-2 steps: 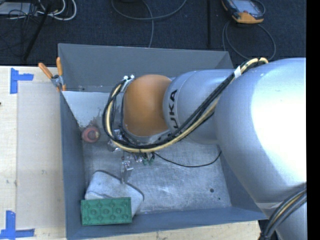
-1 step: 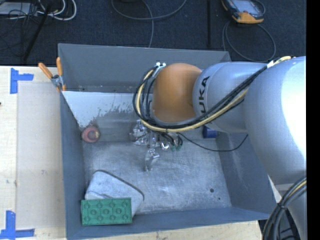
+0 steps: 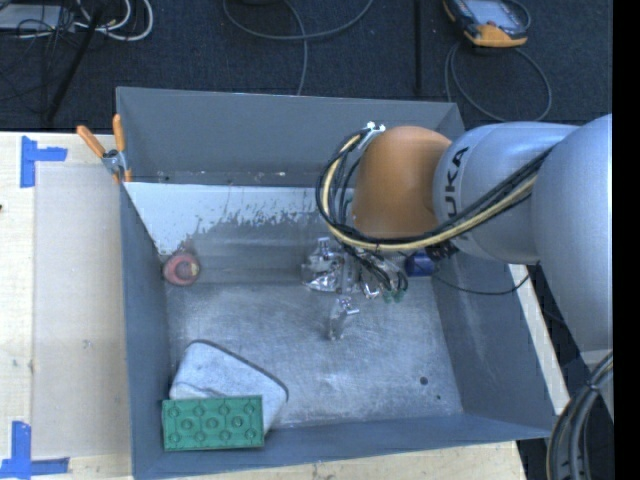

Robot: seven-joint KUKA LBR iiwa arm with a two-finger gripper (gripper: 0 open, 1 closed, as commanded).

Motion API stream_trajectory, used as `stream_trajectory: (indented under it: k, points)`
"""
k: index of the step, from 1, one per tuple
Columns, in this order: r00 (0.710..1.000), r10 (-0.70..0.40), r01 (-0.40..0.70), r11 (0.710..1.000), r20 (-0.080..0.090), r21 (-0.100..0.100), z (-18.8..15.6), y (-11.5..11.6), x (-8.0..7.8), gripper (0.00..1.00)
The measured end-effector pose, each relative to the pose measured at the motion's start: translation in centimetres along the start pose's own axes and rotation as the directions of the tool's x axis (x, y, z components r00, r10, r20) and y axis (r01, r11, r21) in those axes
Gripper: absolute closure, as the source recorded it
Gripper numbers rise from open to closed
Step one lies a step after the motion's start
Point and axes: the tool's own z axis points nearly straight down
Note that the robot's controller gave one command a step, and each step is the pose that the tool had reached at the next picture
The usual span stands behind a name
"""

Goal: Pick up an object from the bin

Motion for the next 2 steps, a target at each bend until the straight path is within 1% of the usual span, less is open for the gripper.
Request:
stream_trajectory:
  k: [1,2]
  points:
    - [1.000,0.020,-0.020,1.000,0.003,-0.002,0.23,-4.83,0.50,0.00]
    - [1.000,0.020,-0.020,1.000,0.007,-0.002,0.04,-4.75,0.37,1.00]
